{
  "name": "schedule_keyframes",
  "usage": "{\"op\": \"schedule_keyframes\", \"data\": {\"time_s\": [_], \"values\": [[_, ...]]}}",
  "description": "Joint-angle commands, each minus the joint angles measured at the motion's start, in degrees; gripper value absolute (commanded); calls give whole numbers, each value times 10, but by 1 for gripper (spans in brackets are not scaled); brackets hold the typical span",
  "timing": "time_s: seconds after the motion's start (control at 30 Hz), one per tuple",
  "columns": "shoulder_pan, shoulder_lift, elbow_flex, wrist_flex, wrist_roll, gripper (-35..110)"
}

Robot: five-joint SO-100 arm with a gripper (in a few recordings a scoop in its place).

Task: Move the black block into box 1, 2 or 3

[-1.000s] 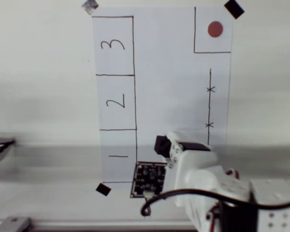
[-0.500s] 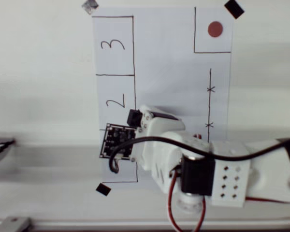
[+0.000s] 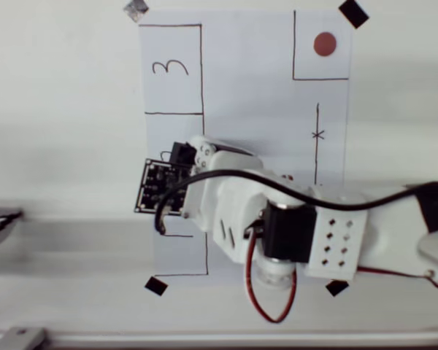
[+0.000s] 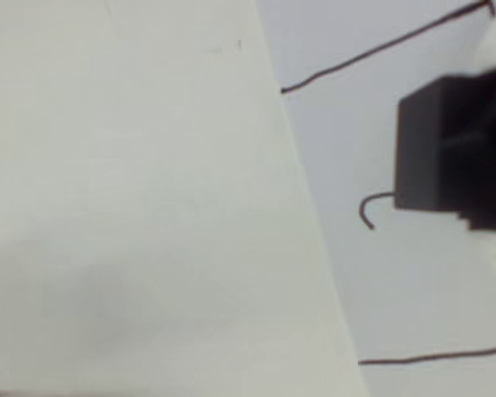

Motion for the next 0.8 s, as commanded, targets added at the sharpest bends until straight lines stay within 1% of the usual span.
{"op": "schedule_keyframes", "data": {"time_s": [0.0,0.63,0.77], "values": [[9,12,-48,-1,-2,0],[9,-26,-73,-4,-19,0],[9,-27,-75,-4,-20,2]]}}
